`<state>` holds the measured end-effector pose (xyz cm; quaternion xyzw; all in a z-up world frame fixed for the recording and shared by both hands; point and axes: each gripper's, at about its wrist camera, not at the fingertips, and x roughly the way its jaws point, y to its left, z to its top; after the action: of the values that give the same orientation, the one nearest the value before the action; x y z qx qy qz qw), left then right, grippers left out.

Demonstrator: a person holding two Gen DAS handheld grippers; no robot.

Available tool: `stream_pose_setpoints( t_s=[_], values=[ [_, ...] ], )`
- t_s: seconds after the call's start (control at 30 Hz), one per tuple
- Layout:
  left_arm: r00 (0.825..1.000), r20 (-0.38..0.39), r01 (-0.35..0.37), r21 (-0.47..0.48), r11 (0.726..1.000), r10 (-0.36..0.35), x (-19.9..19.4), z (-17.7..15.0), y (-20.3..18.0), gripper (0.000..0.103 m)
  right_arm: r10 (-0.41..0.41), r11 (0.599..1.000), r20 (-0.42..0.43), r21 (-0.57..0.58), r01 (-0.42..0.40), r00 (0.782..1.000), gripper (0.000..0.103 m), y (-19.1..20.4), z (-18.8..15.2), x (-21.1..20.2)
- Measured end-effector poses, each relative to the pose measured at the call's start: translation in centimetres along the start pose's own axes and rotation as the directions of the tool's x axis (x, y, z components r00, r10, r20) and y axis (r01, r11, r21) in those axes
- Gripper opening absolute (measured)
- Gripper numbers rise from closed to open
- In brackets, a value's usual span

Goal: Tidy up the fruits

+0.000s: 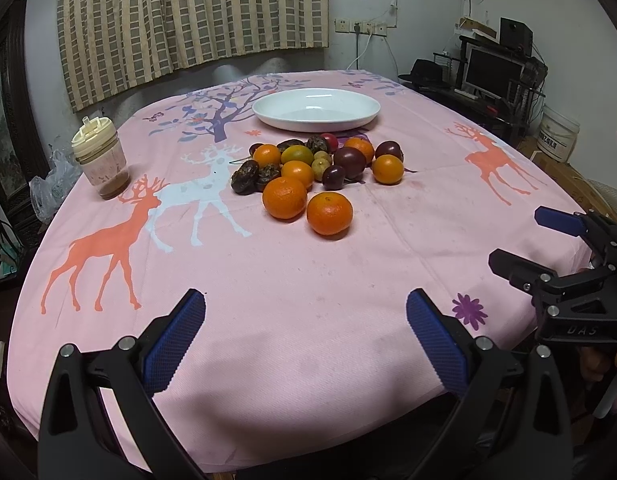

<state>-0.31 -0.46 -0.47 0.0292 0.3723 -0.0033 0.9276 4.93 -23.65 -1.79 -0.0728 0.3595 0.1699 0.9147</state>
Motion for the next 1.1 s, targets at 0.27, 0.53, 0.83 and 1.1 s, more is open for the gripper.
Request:
stream_pose_setpoints(
  t_s=[0.27, 0.53, 0.83, 1.1],
  values=[
    [1.0, -0.002, -0.001, -0.001, 1.0, 0.001, 0.11, -0.21, -0.25, 0.099, -0.002, 1.0, -0.001, -0.001, 0.002, 1.0, 0.099, 0.19, -0.1, -0.07],
    [1.0, -0.005, 0.001, 0.001, 1.0, -0.001, 0.28, -0.57, -0.6, 0.099, -0.002, 1.0, -0.002, -0.004, 0.002, 1.0, 0.099, 0.2, -0.1, -0.02],
    [1.0, -0.01, 0.004, 0.001, 1.0, -0.004, 0.54, -0.52, -0.47, 0.099, -0.003, 1.0, -0.002, -0.004, 0.003, 1.0, 0.099, 0.2, -0.12, 0.05],
    [1.0, -0.018, 0.008, 0.0, 1.0, -0.008, 0.6, -0.57, -0.42, 0.099, -0.004, 1.0, -0.003, -0.005, 0.004, 1.0, 0.099, 0.22, -0.08, 0.01]
  ],
)
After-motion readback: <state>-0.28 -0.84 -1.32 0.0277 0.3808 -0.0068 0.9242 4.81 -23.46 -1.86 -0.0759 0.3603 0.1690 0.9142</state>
